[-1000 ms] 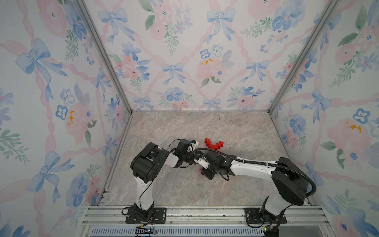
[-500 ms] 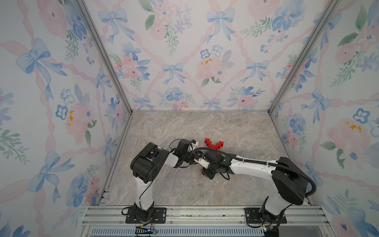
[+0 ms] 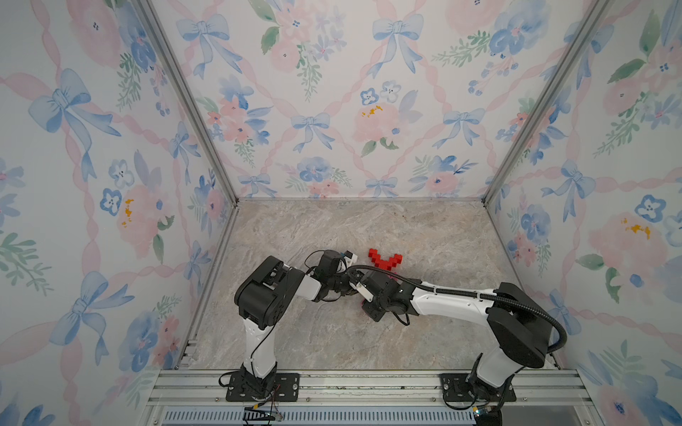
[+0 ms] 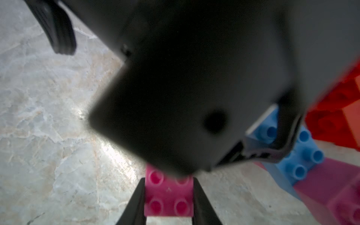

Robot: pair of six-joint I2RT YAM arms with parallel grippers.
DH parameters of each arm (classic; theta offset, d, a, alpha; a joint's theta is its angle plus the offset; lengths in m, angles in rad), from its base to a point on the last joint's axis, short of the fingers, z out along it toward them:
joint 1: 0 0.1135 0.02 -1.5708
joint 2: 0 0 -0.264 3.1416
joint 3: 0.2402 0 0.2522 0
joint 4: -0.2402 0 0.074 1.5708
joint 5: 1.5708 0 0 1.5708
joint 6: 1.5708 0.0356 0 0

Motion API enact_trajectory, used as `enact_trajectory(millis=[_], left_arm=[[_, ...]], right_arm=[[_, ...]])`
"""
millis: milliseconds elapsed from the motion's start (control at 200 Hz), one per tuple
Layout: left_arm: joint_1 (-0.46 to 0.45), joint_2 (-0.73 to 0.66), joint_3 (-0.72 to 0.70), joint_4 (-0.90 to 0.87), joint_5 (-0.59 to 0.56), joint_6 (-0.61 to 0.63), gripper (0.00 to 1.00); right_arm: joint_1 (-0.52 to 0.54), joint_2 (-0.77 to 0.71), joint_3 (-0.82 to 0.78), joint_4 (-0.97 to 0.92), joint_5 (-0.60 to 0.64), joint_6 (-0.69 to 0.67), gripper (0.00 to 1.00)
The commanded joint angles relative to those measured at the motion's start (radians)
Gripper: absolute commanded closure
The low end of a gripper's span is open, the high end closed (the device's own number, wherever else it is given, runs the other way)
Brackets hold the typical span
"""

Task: Assemble the letter v with lego
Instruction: Assemble the lego brick with the lego brick.

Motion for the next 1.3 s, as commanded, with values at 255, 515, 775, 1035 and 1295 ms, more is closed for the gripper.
enact_trajectory(millis=[255,515,775,1035,1295], left_arm=[[0.011,0.004,-0.012,-0.105,-0.066,0.031,0.66],[0.011,0.002,-0.012,-0.104,-0.067,0.031,0.66],[0.011,-0.003,-0.012,-0.106,-0.067,0.031,0.66],[0.009,-0.005,-0.018,-0.107,-0.069,0.031,0.66],[0.009,-0.005,-0.016,-0.106,-0.069,0.031,0.66]], right_arm=[[-0.001,-0.05,-0.081,0.042,0.025,0.196,0.83],[0.015,-0.091,-0.173,0.124,0.037,0.243,0.83],[-0.01,-0.115,-0.235,0.245,-0.009,0.258,0.82],[-0.014,-0.102,-0.171,0.099,-0.015,0.26,0.82],[-0.023,-0.042,-0.104,-0.007,-0.072,0.252,0.83]])
